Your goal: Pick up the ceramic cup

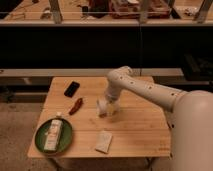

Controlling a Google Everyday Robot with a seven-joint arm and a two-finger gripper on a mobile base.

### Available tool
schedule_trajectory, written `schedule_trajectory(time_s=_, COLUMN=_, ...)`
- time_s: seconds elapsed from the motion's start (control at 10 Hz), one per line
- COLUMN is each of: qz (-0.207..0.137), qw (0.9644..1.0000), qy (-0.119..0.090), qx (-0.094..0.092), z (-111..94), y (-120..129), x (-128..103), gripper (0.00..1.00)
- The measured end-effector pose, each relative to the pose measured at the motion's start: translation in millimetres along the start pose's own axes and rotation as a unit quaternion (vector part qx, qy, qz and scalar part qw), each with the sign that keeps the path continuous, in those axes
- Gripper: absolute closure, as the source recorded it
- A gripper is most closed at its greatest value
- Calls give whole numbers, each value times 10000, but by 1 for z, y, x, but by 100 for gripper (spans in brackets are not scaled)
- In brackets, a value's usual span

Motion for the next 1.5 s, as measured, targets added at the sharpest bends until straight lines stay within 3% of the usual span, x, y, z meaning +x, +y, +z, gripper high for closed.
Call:
schedule_trajectory(time_s=0.7, qz=-104, qw=9997, qy=-34, qx=-205, z=22, y=-2, x=-8, gripper=20)
schedule_trajectory(time_s=1.5, qz=-145, qw=9995, qy=-45, qx=-281, z=26, y=-3, x=-12, gripper=20)
